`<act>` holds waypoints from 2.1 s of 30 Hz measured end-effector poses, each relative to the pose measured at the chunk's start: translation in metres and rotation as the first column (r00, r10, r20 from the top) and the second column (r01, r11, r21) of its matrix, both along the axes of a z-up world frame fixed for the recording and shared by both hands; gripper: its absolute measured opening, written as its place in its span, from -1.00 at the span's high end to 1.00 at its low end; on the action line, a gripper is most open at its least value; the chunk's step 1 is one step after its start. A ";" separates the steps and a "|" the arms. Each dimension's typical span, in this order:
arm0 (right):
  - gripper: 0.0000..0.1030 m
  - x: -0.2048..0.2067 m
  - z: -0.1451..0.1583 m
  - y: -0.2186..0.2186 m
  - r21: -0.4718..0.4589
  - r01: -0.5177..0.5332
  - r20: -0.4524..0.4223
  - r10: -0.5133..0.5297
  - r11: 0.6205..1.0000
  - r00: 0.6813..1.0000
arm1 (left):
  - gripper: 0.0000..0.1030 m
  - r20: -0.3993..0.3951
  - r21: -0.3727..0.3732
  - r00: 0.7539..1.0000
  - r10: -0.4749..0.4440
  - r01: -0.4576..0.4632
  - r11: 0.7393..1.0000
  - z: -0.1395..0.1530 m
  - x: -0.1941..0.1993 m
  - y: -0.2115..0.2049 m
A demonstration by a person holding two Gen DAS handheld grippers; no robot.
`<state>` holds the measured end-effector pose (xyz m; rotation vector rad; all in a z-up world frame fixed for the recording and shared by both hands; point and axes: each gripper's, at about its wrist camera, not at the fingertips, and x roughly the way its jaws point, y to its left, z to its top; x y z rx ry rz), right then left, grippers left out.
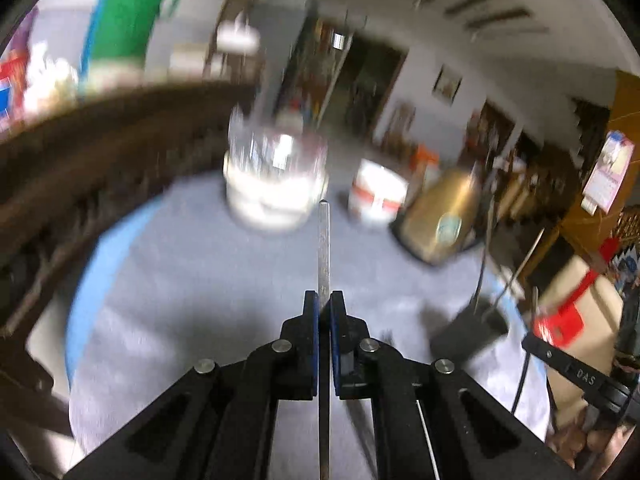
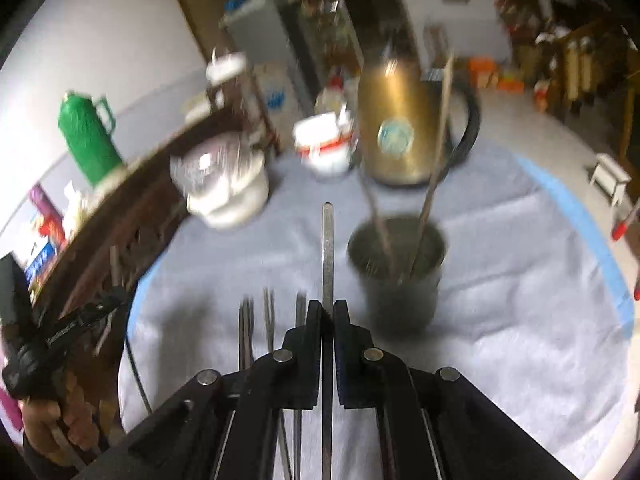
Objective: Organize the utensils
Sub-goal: 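Lift and carry the chopstick toward the grey cup with the right tool while the left tool carries its own, then lower both held chopsticks into the grey cup and open both tools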
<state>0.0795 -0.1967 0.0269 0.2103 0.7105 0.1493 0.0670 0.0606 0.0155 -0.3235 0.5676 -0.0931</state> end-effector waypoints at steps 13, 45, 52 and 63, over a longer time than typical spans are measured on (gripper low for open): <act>0.88 -0.016 0.007 -0.016 -0.114 0.180 0.258 -0.146 0.977 0.955 | 0.90 0.188 0.084 0.975 0.121 -0.139 0.987 -0.010 -0.003 -0.006; 0.84 -0.144 0.015 -0.049 -0.071 0.203 0.272 -0.177 0.977 0.946 | 0.89 0.240 0.078 0.969 0.064 -0.085 0.993 0.001 -0.129 0.006; 0.83 -0.163 0.013 -0.050 -0.067 0.203 0.263 -0.179 0.977 0.948 | 0.89 0.235 0.076 0.971 0.049 -0.069 0.995 -0.001 -0.146 0.004; 0.83 -0.172 0.011 -0.044 -0.064 0.196 0.270 -0.172 0.979 0.947 | 0.89 0.222 0.057 0.974 0.037 -0.050 0.997 0.000 -0.153 0.001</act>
